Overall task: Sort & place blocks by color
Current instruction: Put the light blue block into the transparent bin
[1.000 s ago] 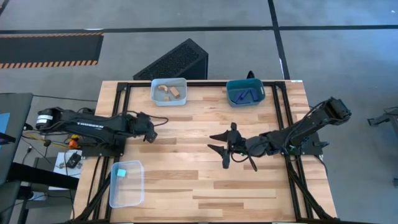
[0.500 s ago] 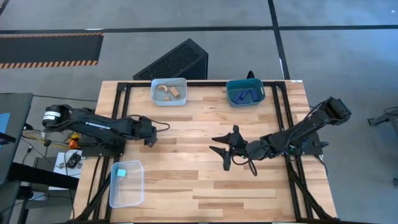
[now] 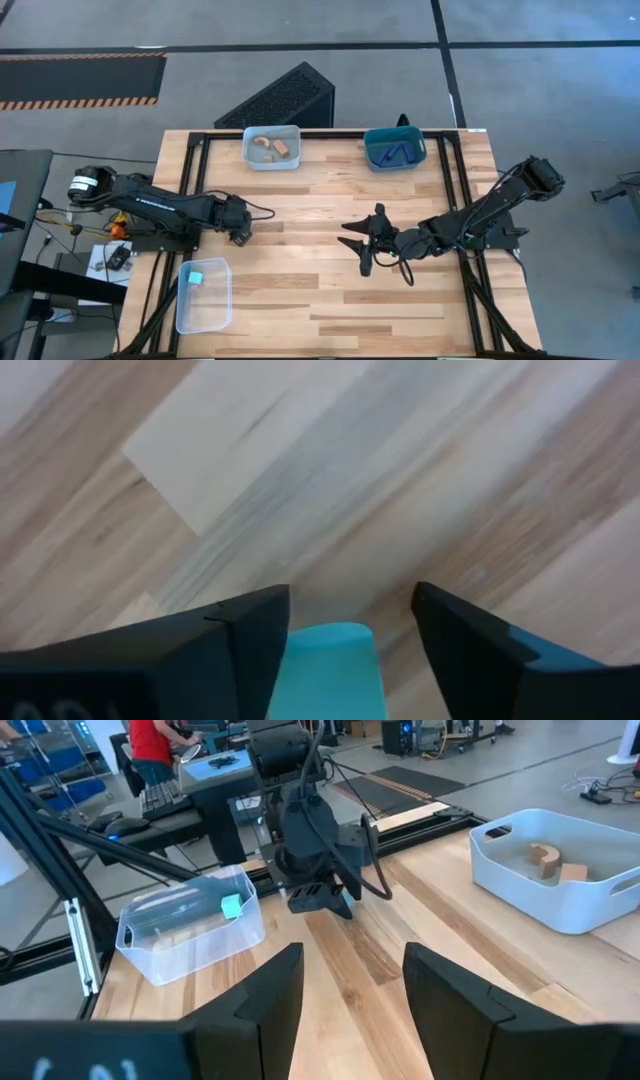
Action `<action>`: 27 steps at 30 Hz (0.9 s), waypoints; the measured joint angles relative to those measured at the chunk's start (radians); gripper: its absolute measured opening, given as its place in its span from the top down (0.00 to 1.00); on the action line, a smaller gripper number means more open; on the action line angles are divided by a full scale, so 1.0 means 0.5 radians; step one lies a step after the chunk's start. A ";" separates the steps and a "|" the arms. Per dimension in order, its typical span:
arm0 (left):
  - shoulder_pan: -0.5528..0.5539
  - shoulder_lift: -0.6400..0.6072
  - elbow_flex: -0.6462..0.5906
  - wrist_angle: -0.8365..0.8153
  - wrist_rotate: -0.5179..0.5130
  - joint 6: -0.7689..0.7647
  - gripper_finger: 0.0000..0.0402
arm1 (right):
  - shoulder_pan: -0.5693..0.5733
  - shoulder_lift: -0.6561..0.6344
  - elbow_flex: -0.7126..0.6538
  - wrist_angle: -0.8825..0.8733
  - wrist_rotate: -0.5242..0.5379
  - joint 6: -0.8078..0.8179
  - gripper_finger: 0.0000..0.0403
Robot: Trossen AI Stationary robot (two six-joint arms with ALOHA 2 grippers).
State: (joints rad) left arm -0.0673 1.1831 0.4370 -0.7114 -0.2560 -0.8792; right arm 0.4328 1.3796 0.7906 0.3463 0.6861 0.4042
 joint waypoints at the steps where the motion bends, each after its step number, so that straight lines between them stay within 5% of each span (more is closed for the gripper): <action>1: -0.008 0.000 0.000 -0.001 0.002 0.000 0.51 | 0.000 0.000 0.000 -0.001 0.000 0.000 0.51; 10: -0.012 0.008 0.086 -0.057 -0.160 0.090 0.60 | -0.002 0.000 0.001 -0.003 0.001 0.001 0.51; 21: -0.126 0.005 0.156 -0.488 -0.282 -0.310 0.36 | 0.055 0.000 0.002 -0.009 0.001 0.036 0.52; 27: -0.232 0.005 0.156 -0.479 -0.145 -0.343 0.29 | 0.046 0.000 0.002 0.000 0.001 0.036 0.52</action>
State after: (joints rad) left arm -0.1836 1.1858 0.5152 -0.9510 -0.3288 -1.0508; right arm 0.4558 1.3796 0.7914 0.3462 0.6865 0.4224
